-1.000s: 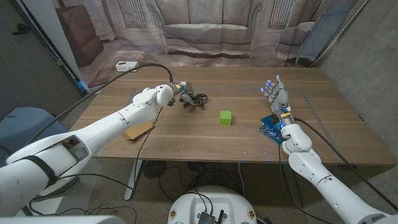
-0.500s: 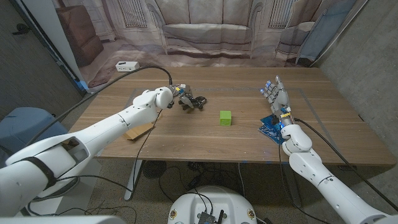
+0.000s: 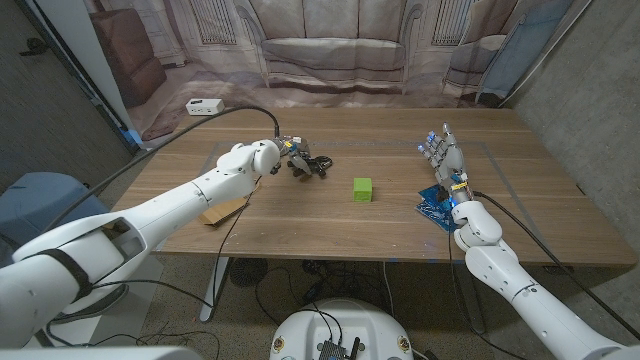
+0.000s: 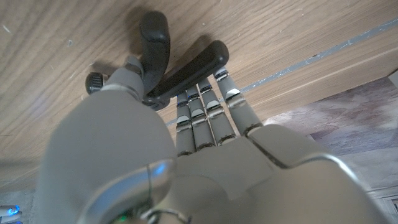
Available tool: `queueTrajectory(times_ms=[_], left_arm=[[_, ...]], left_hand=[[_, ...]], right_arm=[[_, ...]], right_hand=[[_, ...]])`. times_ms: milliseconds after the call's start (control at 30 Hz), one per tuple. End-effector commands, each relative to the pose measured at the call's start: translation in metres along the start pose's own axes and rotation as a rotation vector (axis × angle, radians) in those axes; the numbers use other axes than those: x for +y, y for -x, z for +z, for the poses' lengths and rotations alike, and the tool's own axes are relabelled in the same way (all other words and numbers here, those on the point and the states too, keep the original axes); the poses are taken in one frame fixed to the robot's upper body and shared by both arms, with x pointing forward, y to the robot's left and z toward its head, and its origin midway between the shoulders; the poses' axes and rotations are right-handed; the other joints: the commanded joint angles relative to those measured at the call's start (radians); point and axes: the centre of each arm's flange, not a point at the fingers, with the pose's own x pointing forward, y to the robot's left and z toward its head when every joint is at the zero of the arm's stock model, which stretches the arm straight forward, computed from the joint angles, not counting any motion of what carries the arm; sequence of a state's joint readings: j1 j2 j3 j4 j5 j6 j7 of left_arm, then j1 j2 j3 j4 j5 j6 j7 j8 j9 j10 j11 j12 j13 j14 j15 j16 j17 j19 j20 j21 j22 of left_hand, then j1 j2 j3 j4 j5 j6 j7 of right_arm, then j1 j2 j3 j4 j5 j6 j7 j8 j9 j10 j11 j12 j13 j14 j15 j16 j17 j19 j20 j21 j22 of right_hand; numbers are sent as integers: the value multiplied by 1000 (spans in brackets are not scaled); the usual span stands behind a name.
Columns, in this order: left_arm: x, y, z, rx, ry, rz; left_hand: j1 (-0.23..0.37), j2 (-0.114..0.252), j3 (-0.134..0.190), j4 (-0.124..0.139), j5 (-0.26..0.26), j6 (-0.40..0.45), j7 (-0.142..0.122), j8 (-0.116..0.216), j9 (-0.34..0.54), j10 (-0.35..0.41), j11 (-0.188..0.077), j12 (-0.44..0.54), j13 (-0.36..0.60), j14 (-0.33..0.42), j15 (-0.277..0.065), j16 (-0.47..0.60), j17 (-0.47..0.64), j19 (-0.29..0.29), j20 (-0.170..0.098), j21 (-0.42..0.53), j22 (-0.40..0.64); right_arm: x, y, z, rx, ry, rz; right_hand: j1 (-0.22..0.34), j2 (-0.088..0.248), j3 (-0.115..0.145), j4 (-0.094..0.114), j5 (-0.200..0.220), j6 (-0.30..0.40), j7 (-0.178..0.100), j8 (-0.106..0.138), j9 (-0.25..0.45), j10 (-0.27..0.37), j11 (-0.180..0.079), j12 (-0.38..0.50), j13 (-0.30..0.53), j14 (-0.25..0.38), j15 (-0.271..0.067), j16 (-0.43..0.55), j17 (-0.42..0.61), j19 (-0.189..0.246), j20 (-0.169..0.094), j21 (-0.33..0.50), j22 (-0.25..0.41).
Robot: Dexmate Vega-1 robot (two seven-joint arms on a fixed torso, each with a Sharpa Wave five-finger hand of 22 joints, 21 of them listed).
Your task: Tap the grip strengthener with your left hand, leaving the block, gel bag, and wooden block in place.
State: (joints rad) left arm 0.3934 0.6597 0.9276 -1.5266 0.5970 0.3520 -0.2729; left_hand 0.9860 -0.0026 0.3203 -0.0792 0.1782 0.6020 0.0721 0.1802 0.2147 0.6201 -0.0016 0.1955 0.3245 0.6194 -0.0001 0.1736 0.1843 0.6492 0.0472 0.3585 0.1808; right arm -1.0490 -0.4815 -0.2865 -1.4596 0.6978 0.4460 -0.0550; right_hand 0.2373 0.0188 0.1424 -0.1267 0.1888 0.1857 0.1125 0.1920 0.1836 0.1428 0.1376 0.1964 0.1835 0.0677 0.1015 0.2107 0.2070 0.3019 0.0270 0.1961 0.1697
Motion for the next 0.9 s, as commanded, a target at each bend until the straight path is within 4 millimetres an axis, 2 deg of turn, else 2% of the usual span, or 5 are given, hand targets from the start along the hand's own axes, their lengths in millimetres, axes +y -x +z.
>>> queueTrajectory(times_ms=[33,267,367,633,900], left_arm=[[2,1,4,20,-75,-31],[7,7,0,33,-76,-17],[11,14,-2,32,-57,21],[26,39,-13,7,61,191],[35,60,-33,-61,314,347]], left_hand=[[-23,0,-19,0,-1,-45,3,-5,-4,-47,4,-11,-1,-52,10,-1,3,-36,3,-20,1],[-47,28,-33,0,-1,-148,28,-8,-7,-142,43,-13,-8,-143,44,0,1,-114,32,-66,1],[-57,28,-38,3,-2,-163,26,-6,-7,-155,40,-12,-9,-157,47,0,0,-127,36,-74,1],[-81,34,-46,14,-3,-165,23,1,-8,-152,43,-3,-11,-157,47,7,2,-130,44,-78,1],[-85,95,-22,21,8,-129,42,20,-9,-127,70,14,-17,-127,59,21,2,-106,52,-78,1]], right_arm=[[-1,1,-1,-5,-1,1],[-2,0,1,-14,3,-2],[-2,1,2,-14,4,-3],[-1,0,4,-17,8,1],[-1,-1,5,-26,9,3]], right_hand=[[8,0,-1,-1,0,8,0,1,2,10,-1,-1,6,8,3,-2,4,6,-3,-2,3],[7,0,-2,-1,0,9,0,1,2,11,-1,-1,6,8,4,-2,4,6,-4,-2,3],[8,0,-2,-1,0,8,0,1,2,11,-1,-1,6,7,4,-3,4,7,-4,-2,3],[8,0,-2,-2,0,9,0,1,2,11,0,-1,6,8,4,-3,4,7,-2,-2,3],[6,0,-5,0,-1,94,10,31,5,21,3,3,6,10,2,-2,4,7,-2,-2,3]])
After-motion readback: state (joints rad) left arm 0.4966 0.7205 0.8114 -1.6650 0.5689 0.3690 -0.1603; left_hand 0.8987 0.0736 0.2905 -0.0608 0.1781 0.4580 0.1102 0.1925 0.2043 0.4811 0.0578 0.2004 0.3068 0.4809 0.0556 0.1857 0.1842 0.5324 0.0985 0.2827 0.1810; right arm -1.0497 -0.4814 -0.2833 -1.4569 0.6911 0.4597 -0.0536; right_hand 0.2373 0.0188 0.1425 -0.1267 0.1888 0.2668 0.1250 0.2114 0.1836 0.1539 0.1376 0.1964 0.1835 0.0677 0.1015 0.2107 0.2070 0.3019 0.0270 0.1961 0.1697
